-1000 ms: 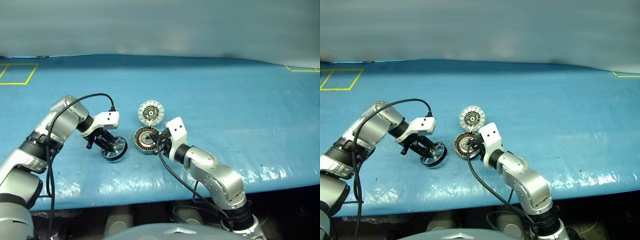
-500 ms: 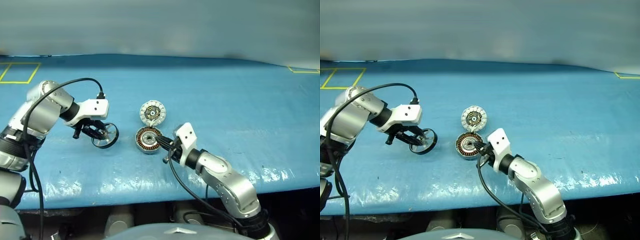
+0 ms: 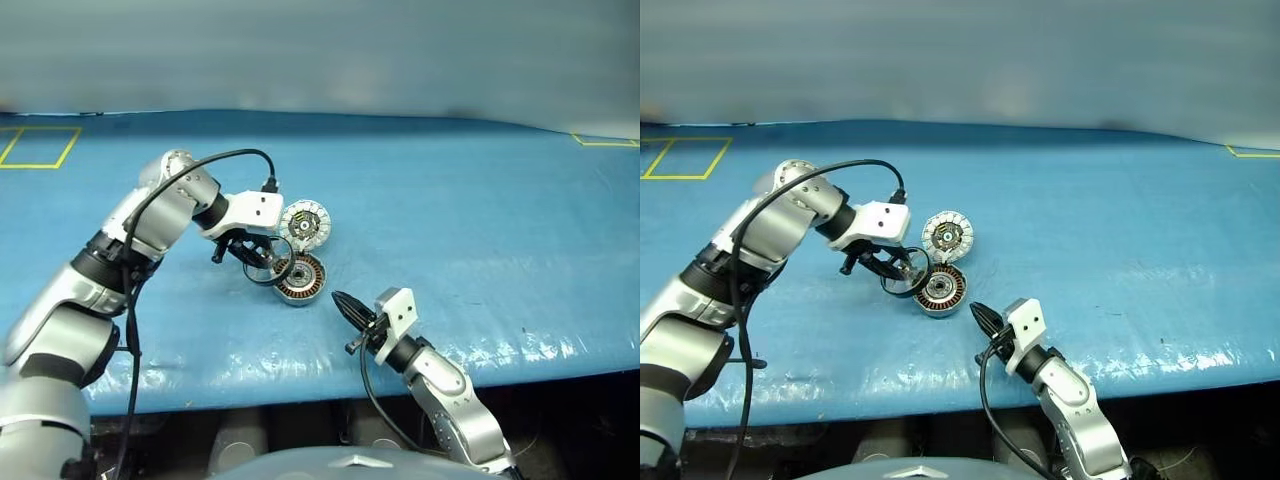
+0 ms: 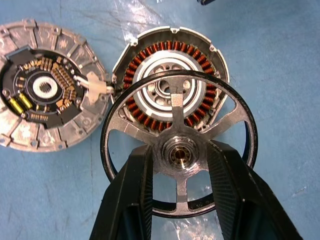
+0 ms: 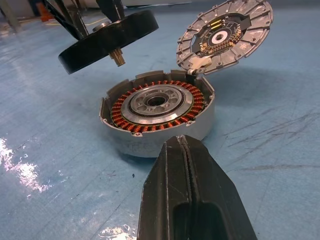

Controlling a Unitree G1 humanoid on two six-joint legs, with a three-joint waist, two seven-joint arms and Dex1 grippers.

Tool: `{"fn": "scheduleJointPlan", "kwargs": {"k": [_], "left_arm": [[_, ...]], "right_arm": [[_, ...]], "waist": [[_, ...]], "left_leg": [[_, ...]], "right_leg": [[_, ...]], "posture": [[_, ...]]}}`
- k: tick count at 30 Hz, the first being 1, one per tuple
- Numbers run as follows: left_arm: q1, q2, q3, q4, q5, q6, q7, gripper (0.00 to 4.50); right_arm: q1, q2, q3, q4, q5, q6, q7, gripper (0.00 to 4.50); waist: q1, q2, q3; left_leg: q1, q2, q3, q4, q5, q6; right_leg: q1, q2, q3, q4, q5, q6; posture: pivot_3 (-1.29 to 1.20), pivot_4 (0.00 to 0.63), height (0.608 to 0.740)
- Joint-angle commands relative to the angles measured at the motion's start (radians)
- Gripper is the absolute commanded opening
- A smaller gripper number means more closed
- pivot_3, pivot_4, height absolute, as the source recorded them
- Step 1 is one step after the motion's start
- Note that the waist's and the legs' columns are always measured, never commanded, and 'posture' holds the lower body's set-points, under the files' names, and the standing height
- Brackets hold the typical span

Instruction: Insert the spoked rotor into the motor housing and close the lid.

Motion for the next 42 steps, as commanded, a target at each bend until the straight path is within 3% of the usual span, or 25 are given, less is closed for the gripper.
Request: {"fn": "scheduleJointPlan", "kwargs": {"k": [1,15,42], "left_arm": [[-0.057,-0.032,-0.02,0.025,0.016,-0.02,-0.029,1.31],[-0.122,-0.198,-0.05,0.228,0.056,-0.171,-0.007,1.31],[-0.048,-0.192,-0.059,0.233,0.106,-0.193,-0.012,1.31]], "right_arm": [[-0.003,0.013,-0.002,0.008,-0.003,-0.042,0.012,0.0],[0.01,0.037,-0.001,0.01,-0.008,-0.039,-0.007,0.0],[0.0,0.042,0.0,0.006,-0.021,-0.015,-0.019,0.0]], "waist": [[0.001,0.0,0.0],[0.003,0.0,0.0],[0.003,0.0,0.0]], "left_leg": [[0.0,0.0,0.0,0.001,0.0,0.0],[-0.001,0.0,0.0,0.001,-0.001,0.001],[0.0,0.0,0.0,0.002,-0.001,0.001]], "right_leg": [[0.0,0.0,0.0,0.0,0.0,0.0],[0.0,0.0,0.001,0.001,0.001,-0.001],[0.0,0.0,0.001,0.001,0.001,-0.001]], "posture": [[0.0,0.15,0.74],[0.0,0.15,0.74],[0.0,0.15,0.74]]}}
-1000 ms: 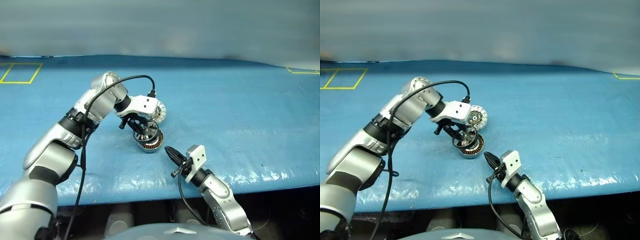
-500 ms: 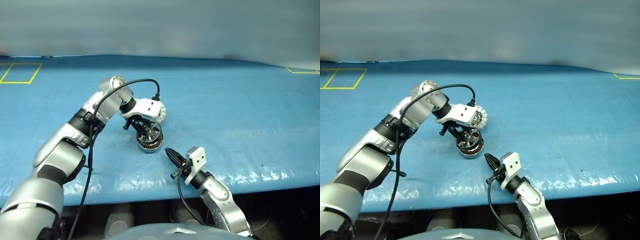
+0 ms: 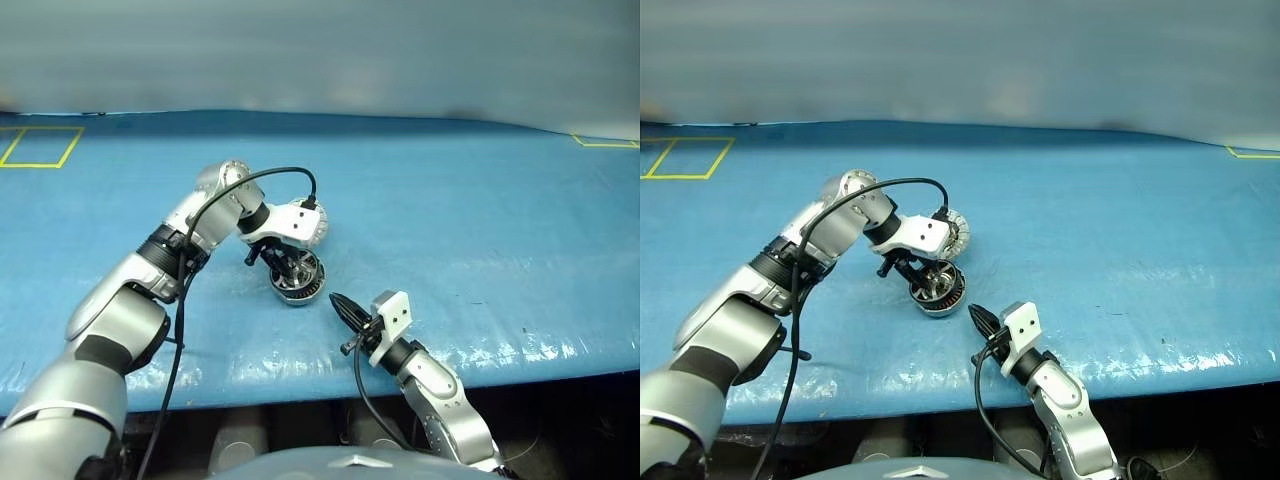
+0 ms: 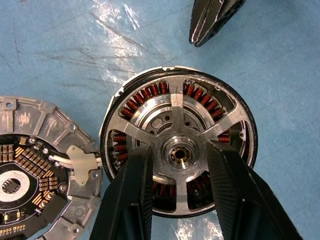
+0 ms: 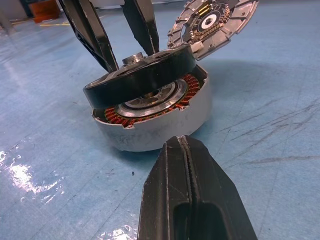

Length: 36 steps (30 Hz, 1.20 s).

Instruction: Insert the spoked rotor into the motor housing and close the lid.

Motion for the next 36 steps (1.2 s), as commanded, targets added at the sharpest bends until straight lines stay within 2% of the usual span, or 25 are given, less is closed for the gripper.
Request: {"fn": "scheduleJointPlan", "kwargs": {"k": [1,5,6,7,13,14,20,23,29,34,36], "left_arm": [[0.002,-0.003,0.001,-0.011,0.014,-0.005,0.011,1.31],[-0.003,-0.013,0.006,-0.006,0.018,0.0,0.02,1.31],[-0.004,-0.015,0.006,-0.005,0.019,0.0,0.021,2.05],[-0.006,-0.018,0.006,-0.002,0.019,-0.001,0.024,2.26],[-0.018,-0.034,0.013,0.004,0.016,0.0,0.026,4.28],[-0.02,-0.036,0.015,0.004,0.014,0.001,0.026,4.46],[-0.048,-0.019,0.086,-0.045,-0.047,0.045,0.01,4.46],[-0.019,0.028,0.148,-0.135,-0.11,0.107,-0.008,3.87],[0.172,0.126,0.304,-0.396,-0.202,0.263,0.12,1.84],[0.479,0.081,0.487,-0.738,-0.301,0.464,0.367,0.19],[0.6,0.062,0.518,-0.847,-0.32,0.506,0.451,0.03]], "right_arm": [[-0.004,0.0,-0.004,-0.023,0.0,0.002,0.002,0.0],[-0.006,-0.003,-0.006,-0.022,0.0,0.004,0.001,0.0],[-0.006,-0.003,-0.006,-0.022,-0.001,0.004,0.0,0.0],[-0.007,-0.003,-0.005,-0.022,-0.002,0.004,-0.001,0.0],[-0.008,-0.001,-0.005,-0.02,-0.005,0.006,-0.005,0.0],[-0.008,0.0,-0.005,-0.02,-0.006,0.006,-0.006,0.0],[-0.01,0.0,-0.008,-0.027,-0.006,0.019,-0.008,0.0],[-0.013,-0.005,-0.014,-0.042,-0.003,0.029,-0.01,0.0],[-0.053,-0.044,-0.066,-0.106,0.006,0.109,-0.028,0.0],[-0.151,-0.094,-0.086,-0.157,-0.005,0.219,-0.029,0.0],[-0.199,-0.12,-0.077,-0.17,-0.031,0.276,-0.033,0.0]], "waist": [[0.0,0.0,0.0],[0.0,0.0,0.0],[0.001,0.0,0.0],[0.001,0.0,0.0],[0.0,0.0,0.0],[0.001,0.0,0.0],[-0.001,0.0,0.0],[-0.005,0.0,0.0],[-0.012,0.003,0.0],[-0.01,0.003,0.0],[-0.008,0.003,0.0]], "left_leg": [[0.0,0.0,0.0,0.0,0.0,0.0],[0.0,0.0,0.0,0.0,0.0,0.0],[0.0,0.0,0.0,0.0,0.0,0.0],[0.0,0.0,0.0,0.0,0.0,0.0],[0.0,0.0,0.0,0.0,0.0,0.0],[0.0,0.0,0.0,0.0,0.0,0.0],[0.0,0.0,0.0,0.001,0.0,0.0],[0.0,0.0,0.0,0.0,0.0,0.0],[0.001,0.0,-0.002,0.0,-0.001,0.001],[0.001,0.0,-0.003,0.001,-0.001,0.001],[0.001,0.0,-0.003,0.001,-0.001,0.001]], "right_leg": [[0.0,0.0,0.0,0.0,0.0,0.0],[0.0,0.0,0.0,0.0,0.0,0.0],[0.001,0.0,0.0,0.0,0.0,0.0],[0.001,0.0,0.0,0.0,0.0,0.0],[0.0,0.0,0.0,0.0,0.0,0.0],[0.0,0.0,0.0,0.0,0.0,0.0],[0.0,0.0,0.0,0.0,0.0,0.0],[0.0,0.0,0.0,0.0,0.0,0.0],[0.0,-0.001,0.002,0.001,0.0,0.0],[0.0,-0.002,0.002,0.002,0.001,0.0],[0.0,-0.003,0.001,0.004,0.001,-0.001]], "posture": [[0.0,0.15,0.74],[0.0,0.15,0.74],[0.0,0.15,0.74],[0.0,0.15,0.74],[0.0,0.15,0.74],[0.0,0.15,0.74],[0.0,0.15,0.74],[0.0,0.15,0.74],[0.0,0.15,0.74],[0.0,0.15,0.74],[0.0,0.15,0.74]]}}
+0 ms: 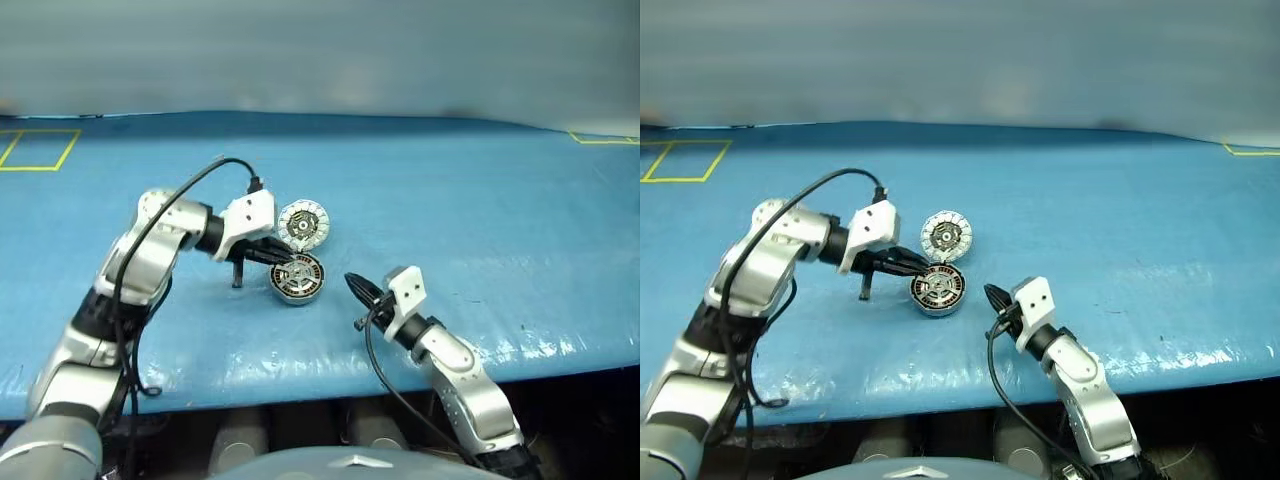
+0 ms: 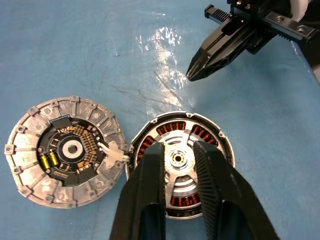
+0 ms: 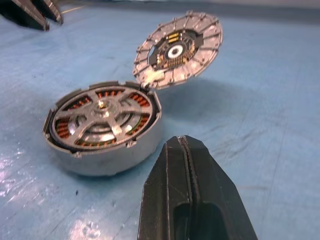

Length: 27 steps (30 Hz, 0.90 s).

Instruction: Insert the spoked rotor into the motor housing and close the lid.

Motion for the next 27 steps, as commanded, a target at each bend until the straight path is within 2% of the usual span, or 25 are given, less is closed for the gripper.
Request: {"fn": "scheduleJointPlan", "kwargs": {"k": [1,7,14,17,21,27], "left_arm": [[0.154,-0.033,0.075,-0.212,-0.04,0.066,0.162,0.03],[0.453,-0.163,0.082,-0.4,-0.044,-0.022,0.414,0.03],[0.698,-0.268,-0.014,-0.425,0.063,-0.191,0.682,0.03],[0.773,-0.315,-0.045,-0.401,0.099,-0.29,0.779,0.03],[0.867,-0.374,-0.033,-0.304,0.122,-0.527,0.891,0.03],[0.941,-0.399,-0.028,-0.164,0.112,-0.728,0.95,0.03]], "right_arm": [[-0.078,-0.04,0.006,-0.062,-0.032,0.097,0.002,0.0],[-0.272,-0.141,0.036,-0.023,-0.098,0.261,0.045,0.0],[-0.582,-0.174,0.071,0.151,-0.132,0.337,0.128,0.0],[-0.715,-0.172,0.111,0.294,-0.182,0.327,0.153,0.0],[-0.873,-0.141,0.148,0.55,-0.238,0.239,0.18,0.0],[-1.101,-0.046,0.175,0.989,-0.306,0.034,0.209,0.0]], "waist": [[0.003,0.0,0.0],[0.007,0.0,0.0],[0.002,0.001,0.001],[-0.001,0.001,0.001],[-0.004,0.001,0.001],[-0.013,0.005,0.004]], "left_leg": [[0.0,0.0,0.0,0.0,0.0,0.0],[0.004,-0.001,0.002,0.001,0.0,0.0],[0.011,-0.001,0.003,0.0,0.001,0.001],[0.012,-0.001,0.004,-0.001,0.001,0.001],[0.012,-0.001,0.004,-0.003,0.0,0.001],[0.011,-0.001,0.008,-0.007,0.0,0.002]], "right_leg": [[0.0,0.0,0.0,0.001,0.0,0.0],[0.002,-0.001,0.001,0.001,0.001,-0.001],[0.009,-0.002,0.001,0.0,0.001,-0.001],[0.01,-0.002,0.0,-0.001,0.002,-0.002],[0.01,-0.003,-0.001,-0.004,0.003,-0.004],[0.008,-0.004,0.0,-0.009,0.004,-0.006]], "posture": [[0.0,0.15,0.74],[0.0,0.15,0.74],[0.0,0.15,0.74],[0.0,0.15,0.74],[0.0,0.15,0.74],[0.0,0.15,0.74]]}}
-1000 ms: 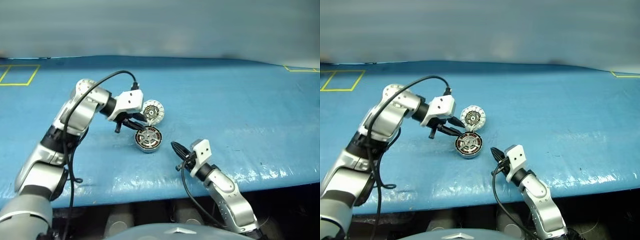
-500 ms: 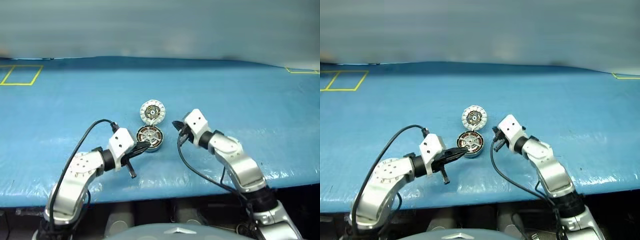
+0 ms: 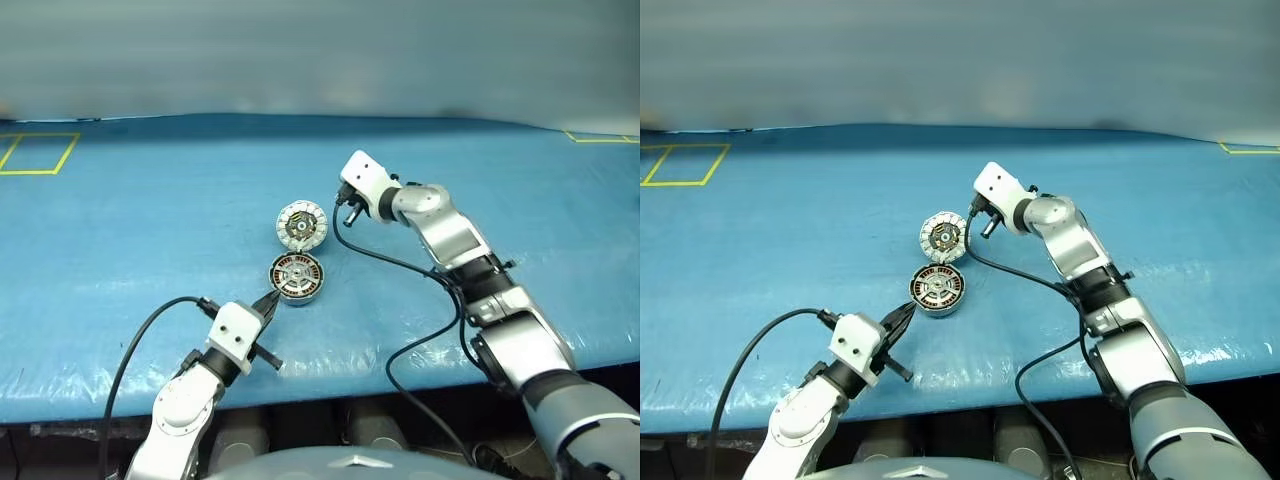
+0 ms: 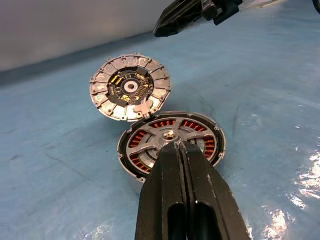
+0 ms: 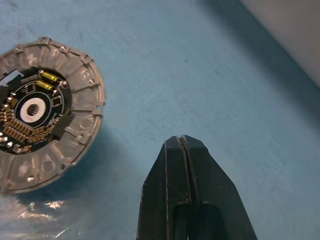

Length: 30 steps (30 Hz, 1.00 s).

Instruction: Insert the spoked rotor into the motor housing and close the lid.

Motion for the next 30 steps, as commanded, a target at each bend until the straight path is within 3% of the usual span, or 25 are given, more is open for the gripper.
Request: {"fn": "scheduleJointPlan", "kwargs": {"k": [1,7,14,22,30], "left_arm": [[0.016,-0.04,0.012,0.044,-0.036,-0.105,0.041,0.03],[0.036,-0.085,0.013,0.14,-0.053,-0.183,0.079,0.03],[0.039,-0.091,0.008,0.164,-0.047,-0.213,0.091,0.03],[0.041,-0.095,-0.003,0.16,-0.053,-0.196,0.098,0.03],[0.016,-0.098,-0.005,0.177,-0.069,-0.17,0.09,0.03]], "right_arm": [[-0.127,0.048,0.0,0.207,-0.042,-0.128,0.013,0.0],[-0.288,0.136,0.023,0.524,-0.117,-0.31,0.06,0.0],[-0.37,0.188,0.05,0.68,-0.191,-0.456,0.199,0.0],[-0.408,0.2,-0.043,0.695,-0.127,-0.445,0.458,0.0],[-0.34,0.191,-0.097,0.506,0.008,-0.371,0.885,0.0]], "waist": [[-0.003,0.001,0.001],[-0.005,0.002,0.002],[-0.01,0.004,0.003],[-0.018,0.004,0.003],[-0.017,0.005,0.003]], "left_leg": [[0.0,0.0,0.001,-0.001,0.0,0.0],[-0.01,0.0,0.003,-0.002,0.0,0.0],[-0.01,0.0,0.005,-0.005,0.0,0.0],[-0.009,0.0,0.003,-0.007,0.0,0.0],[-0.008,0.001,0.003,-0.012,0.0,0.0]], "right_leg": [[0.0,0.0,0.0,-0.001,0.0,0.0],[-0.01,0.0,0.0,-0.002,0.001,0.001],[-0.012,0.0,0.0,-0.002,0.001,0.001],[-0.012,0.0,0.0,-0.003,0.001,0.001],[-0.012,0.0,-0.002,-0.003,0.003,0.004]], "posture": [[0.0,0.15,0.74],[0.0,0.15,0.74],[0.0,0.15,0.74],[0.0,0.15,0.74],[0.0,0.15,0.74]]}}
